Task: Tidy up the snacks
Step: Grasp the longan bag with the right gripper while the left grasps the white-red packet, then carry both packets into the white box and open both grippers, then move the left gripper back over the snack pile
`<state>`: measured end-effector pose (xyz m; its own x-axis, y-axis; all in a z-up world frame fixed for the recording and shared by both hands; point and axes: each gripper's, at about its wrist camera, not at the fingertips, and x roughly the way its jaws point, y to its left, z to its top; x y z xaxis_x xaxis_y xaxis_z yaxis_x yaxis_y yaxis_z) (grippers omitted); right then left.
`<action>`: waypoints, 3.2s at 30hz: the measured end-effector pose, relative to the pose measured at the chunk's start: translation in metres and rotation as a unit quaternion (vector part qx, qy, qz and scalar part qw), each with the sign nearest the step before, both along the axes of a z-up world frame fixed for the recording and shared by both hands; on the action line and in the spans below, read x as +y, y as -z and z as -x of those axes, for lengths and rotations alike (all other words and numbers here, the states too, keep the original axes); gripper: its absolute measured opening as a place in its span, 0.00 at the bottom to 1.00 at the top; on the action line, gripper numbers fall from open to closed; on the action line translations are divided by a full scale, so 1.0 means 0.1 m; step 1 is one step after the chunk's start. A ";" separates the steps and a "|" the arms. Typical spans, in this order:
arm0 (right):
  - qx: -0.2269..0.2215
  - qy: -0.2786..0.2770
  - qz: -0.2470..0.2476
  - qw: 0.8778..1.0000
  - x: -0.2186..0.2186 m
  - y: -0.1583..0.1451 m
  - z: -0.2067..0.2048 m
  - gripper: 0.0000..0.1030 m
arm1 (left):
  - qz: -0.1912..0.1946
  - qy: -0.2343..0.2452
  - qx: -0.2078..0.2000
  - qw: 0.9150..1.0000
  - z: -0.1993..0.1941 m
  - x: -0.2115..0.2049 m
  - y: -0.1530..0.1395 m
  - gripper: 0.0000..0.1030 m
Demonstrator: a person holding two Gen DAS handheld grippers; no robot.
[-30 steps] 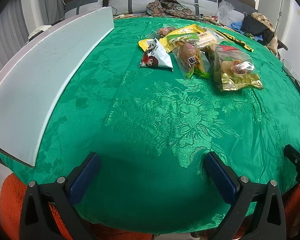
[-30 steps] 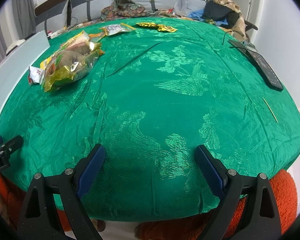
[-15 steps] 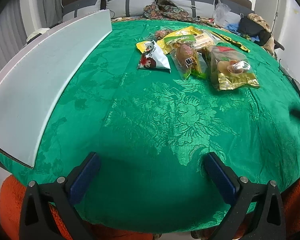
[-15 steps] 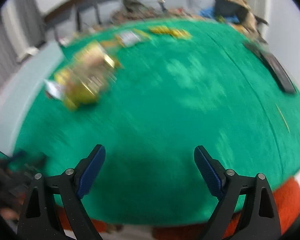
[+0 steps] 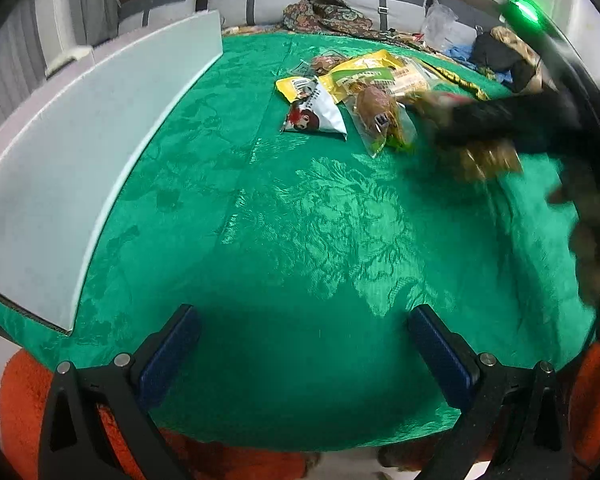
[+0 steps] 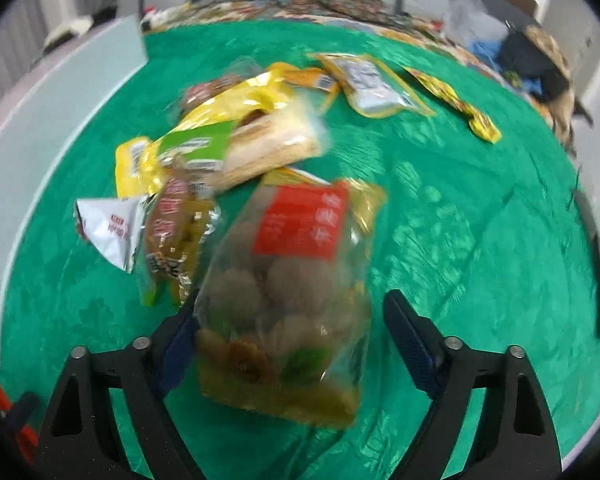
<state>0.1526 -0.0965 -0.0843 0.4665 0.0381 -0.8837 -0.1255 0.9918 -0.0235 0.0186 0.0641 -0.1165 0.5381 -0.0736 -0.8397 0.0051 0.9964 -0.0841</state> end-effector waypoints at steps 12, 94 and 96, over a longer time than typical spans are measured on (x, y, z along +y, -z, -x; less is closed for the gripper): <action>-0.004 0.019 -0.043 0.999 -0.65 -0.02 0.60 0.71 | 0.049 0.009 -0.009 0.999 -1.34 0.05 -0.24 0.80; -0.080 0.056 -0.013 0.995 -1.10 0.16 0.42 0.85 | -0.034 -0.018 -0.030 0.999 -1.10 0.18 0.09 1.00; -0.080 0.055 -0.010 0.995 -1.08 0.17 0.42 0.85 | -0.033 -0.017 -0.032 0.999 -1.09 0.18 0.08 1.00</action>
<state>0.1105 -0.2049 -0.1010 0.6035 -0.0041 -0.7973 -0.0116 0.9998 -0.0139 0.1276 0.0817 -0.1240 0.5912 -0.0012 -0.8065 -0.0247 0.9995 -0.0196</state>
